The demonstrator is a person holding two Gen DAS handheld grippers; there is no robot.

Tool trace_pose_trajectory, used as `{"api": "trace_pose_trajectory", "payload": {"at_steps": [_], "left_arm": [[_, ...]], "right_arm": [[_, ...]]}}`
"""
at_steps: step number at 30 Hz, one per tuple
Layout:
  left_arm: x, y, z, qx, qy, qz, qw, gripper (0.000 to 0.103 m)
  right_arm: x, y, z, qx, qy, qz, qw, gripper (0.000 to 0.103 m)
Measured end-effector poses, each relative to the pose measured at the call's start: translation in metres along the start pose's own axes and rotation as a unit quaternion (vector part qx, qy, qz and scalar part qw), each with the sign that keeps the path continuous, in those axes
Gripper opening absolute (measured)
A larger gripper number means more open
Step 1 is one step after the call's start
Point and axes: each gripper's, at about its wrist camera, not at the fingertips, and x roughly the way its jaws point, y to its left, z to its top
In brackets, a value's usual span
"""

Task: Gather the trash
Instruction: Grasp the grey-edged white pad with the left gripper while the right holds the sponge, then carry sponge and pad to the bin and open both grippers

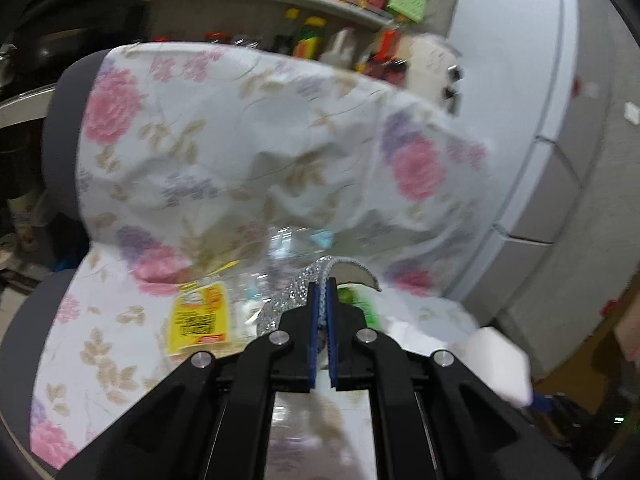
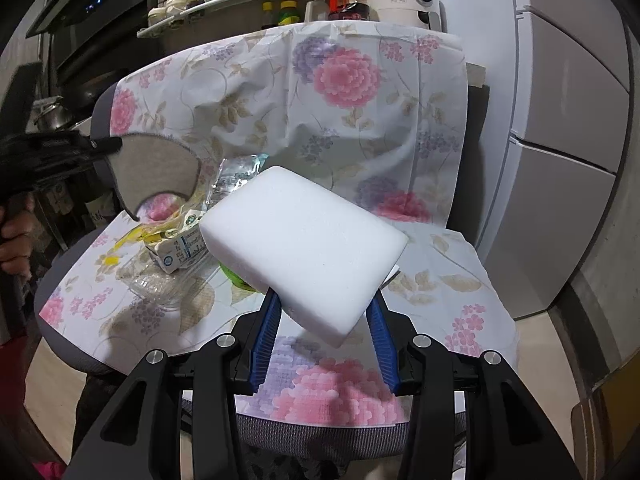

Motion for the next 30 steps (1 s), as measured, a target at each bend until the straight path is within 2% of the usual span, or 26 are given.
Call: {"api": "trace_pose_trajectory", "payload": {"at_steps": [4, 8, 14, 17, 24, 30], "left_arm": [[-0.003, -0.023, 0.004, 0.022, -0.009, -0.023, 0.9995, 0.002], [0.003, -0.046, -0.005, 0.039, 0.008, -0.031, 0.9987, 0.002], [0.013, -0.081, -0.051, 0.065, 0.045, -0.055, 0.9953, 0.002], [0.013, -0.102, -0.077, 0.079, 0.060, -0.082, 0.9917, 0.002], [0.010, -0.165, -0.128, 0.121, 0.084, -0.158, 0.9763, 0.002], [0.000, -0.231, -0.159, 0.176, 0.082, -0.225, 0.9548, 0.002]], "right_arm": [[-0.007, -0.003, -0.001, 0.004, -0.005, -0.005, 1.000, 0.044], [-0.013, -0.015, -0.005, 0.012, -0.007, -0.019, 1.000, 0.044], [-0.032, -0.040, -0.018, 0.031, -0.004, -0.056, 0.998, 0.044], [-0.046, -0.051, -0.032, 0.035, 0.006, -0.082, 0.996, 0.044], [-0.095, -0.088, -0.072, 0.054, 0.028, -0.168, 0.984, 0.044], [-0.144, -0.129, -0.108, 0.100, 0.030, -0.239, 0.965, 0.045]]}}
